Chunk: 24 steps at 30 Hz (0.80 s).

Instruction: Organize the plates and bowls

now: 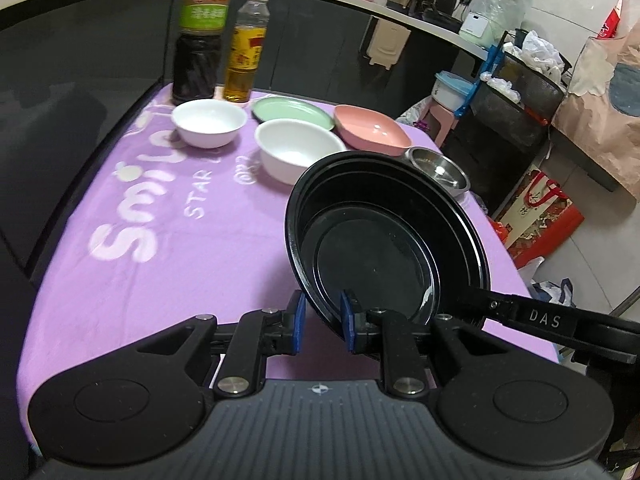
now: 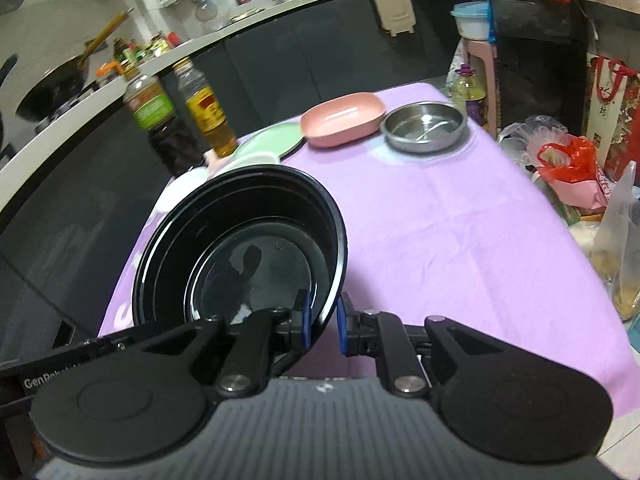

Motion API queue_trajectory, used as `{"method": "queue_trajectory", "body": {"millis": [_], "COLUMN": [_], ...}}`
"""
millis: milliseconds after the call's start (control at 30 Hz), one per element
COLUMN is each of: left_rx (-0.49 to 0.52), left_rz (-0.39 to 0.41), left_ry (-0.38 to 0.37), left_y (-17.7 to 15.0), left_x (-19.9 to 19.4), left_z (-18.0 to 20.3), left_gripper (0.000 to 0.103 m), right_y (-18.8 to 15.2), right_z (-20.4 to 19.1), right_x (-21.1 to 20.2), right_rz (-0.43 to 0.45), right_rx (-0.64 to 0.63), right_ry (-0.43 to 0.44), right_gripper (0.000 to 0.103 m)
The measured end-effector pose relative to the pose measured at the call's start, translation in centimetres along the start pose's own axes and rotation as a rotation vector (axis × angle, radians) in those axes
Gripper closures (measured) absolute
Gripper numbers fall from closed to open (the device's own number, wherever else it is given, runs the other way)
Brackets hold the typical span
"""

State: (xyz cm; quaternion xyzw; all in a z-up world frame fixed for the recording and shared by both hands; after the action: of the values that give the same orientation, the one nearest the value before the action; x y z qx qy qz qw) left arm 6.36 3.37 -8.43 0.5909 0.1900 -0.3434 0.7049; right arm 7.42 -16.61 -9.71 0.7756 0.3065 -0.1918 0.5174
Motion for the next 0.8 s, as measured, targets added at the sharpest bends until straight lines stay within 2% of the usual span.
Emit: {"method": "queue_trajectory", "body": {"millis": [233, 500, 800], "left_rx": [-0.029, -0.032, -0.062], "left_rz": [-0.031, -0.031, -0.080], "left_ry": [0.016, 0.026, 0.021], "left_y": [-1.8, -2.0, -2.2], "left_x": [-0.1, 0.5, 2.1], "left_z": [-1.6, -2.2, -3.2], "left_gripper": [0.085, 0.085, 0.084], "right_y": [-1.7, -2.7, -2.8], "right_z": [-0.9, -1.5, -1.7], "right_x": [0.3, 1.1, 2.6], "right_rz": [-0.041, -0.056, -0.093], "right_rx": [-0.026, -0.035, -0.031], "right_ry": [0.013, 0.003, -0.004], "right_gripper": [0.087, 0.086, 0.085]}}
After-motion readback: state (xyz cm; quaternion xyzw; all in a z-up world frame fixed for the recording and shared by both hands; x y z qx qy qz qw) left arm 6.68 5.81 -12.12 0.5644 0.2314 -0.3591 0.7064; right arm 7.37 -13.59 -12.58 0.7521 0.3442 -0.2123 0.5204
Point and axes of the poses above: each gripper's, at about its wrist camera, not at the fingertips, and x roughly the way its jaws point, z to its right, y to its top, the point moved 8 cm from there along x, roughly the way its jaws point, and after that the axes turned 3 degrees about x, right-handed, at the moved point
